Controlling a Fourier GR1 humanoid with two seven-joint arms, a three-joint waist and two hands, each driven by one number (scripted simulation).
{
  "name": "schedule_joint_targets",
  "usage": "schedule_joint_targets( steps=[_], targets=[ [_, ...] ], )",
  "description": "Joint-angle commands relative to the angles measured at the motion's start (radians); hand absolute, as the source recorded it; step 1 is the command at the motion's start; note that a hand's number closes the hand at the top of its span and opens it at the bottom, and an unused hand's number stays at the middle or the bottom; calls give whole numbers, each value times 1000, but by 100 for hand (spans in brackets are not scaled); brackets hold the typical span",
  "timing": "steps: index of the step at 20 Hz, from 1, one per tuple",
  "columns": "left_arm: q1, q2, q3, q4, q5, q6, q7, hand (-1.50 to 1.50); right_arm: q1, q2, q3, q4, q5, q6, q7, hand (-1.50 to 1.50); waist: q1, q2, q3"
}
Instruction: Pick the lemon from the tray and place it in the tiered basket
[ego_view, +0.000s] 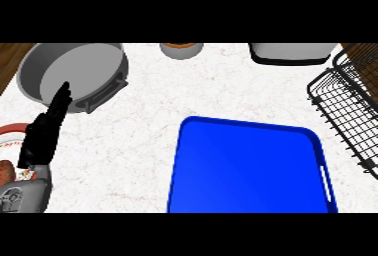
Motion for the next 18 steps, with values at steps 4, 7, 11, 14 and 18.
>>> schedule_joint_targets(
  steps=[4, 7, 11, 14, 18],
  targets=[
    [44, -43, -33, -12, -32, 25, -13, 0, 135, 25, -83, -79, -135, -51, -23, 150, -4, 1, 1],
    [0, -28, -11, 6, -27, 29, -5, 0, 128, 65, -193, -110, -219, -188, 62, 150, -4, 4, 2],
    [-45, -2, 20, 38, -2, -3, 14, 0, 205, 66, -187, -122, -251, -173, 10, -150, -1, 4, 1],
    [16, -16, 9, 43, -12, 3, -53, 0, 260, 77, -185, -264, -276, -226, -20, -150, -10, -1, 0],
    [-21, -8, 18, 27, -8, 0, 17, 0, 304, 107, -162, -387, -263, -289, -6, -150, -11, -1, 0]
  ],
)
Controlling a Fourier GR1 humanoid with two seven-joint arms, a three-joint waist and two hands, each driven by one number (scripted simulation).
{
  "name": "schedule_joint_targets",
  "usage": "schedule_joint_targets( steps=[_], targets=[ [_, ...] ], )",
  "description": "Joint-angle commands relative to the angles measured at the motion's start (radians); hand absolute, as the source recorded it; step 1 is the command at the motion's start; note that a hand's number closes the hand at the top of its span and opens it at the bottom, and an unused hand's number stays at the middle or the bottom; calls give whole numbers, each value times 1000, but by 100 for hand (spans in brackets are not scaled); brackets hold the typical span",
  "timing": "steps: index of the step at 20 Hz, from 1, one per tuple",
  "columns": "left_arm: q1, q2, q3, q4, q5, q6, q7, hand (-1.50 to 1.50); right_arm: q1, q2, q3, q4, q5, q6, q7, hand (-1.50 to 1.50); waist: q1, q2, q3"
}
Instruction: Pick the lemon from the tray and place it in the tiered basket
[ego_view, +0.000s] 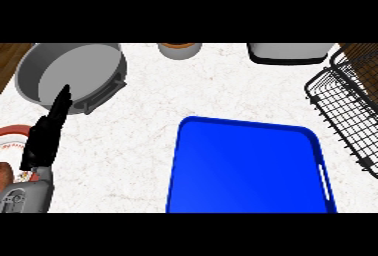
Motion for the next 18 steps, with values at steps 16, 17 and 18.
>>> schedule_joint_targets(
  steps=[16, 17, 18],
  targets=[
    [30, 17, 28, -23, 2, -6, 26, 0, 216, 188, -42, -863, 64, 200, 243, -150, -43, -20, -2],
    [61, 8, 30, -22, 9, -4, -8, 0, 259, 218, -50, -934, 51, 221, 237, -150, -46, -21, -2],
    [53, 4, 25, -40, -1, 6, 12, 0, 298, 245, -56, -1005, 42, 237, 232, -150, -43, -19, -1]
  ],
)
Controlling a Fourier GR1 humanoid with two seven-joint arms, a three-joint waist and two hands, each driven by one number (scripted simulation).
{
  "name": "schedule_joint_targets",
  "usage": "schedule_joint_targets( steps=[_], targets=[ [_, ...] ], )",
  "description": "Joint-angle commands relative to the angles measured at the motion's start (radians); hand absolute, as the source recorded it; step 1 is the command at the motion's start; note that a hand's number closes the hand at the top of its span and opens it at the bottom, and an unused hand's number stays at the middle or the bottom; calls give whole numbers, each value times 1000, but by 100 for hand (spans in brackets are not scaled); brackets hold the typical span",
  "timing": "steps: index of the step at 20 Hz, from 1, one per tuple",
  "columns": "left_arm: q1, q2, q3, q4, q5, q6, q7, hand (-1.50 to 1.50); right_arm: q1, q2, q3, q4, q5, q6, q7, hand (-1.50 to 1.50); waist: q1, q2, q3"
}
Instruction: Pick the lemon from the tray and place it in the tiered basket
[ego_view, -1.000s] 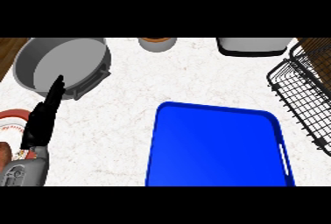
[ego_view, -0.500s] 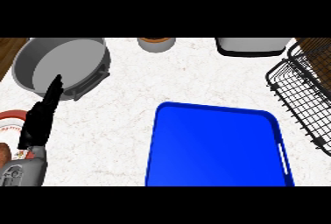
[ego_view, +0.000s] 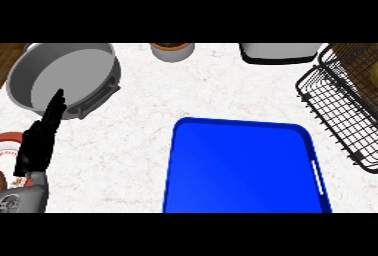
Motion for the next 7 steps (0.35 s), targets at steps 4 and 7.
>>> schedule_joint_targets(
  steps=[4, 7],
  targets=[
    [18, -3, 0, -26, 11, -11, 9, 0, 252, 198, -5, -545, -38, 197, 76, -150, -15, -2, 1],
    [-8, 4, 5, 13, -1, -5, -2, 0, 342, 296, 28, -771, -17, 241, 78, -150, 1, 7, 0]
  ],
)
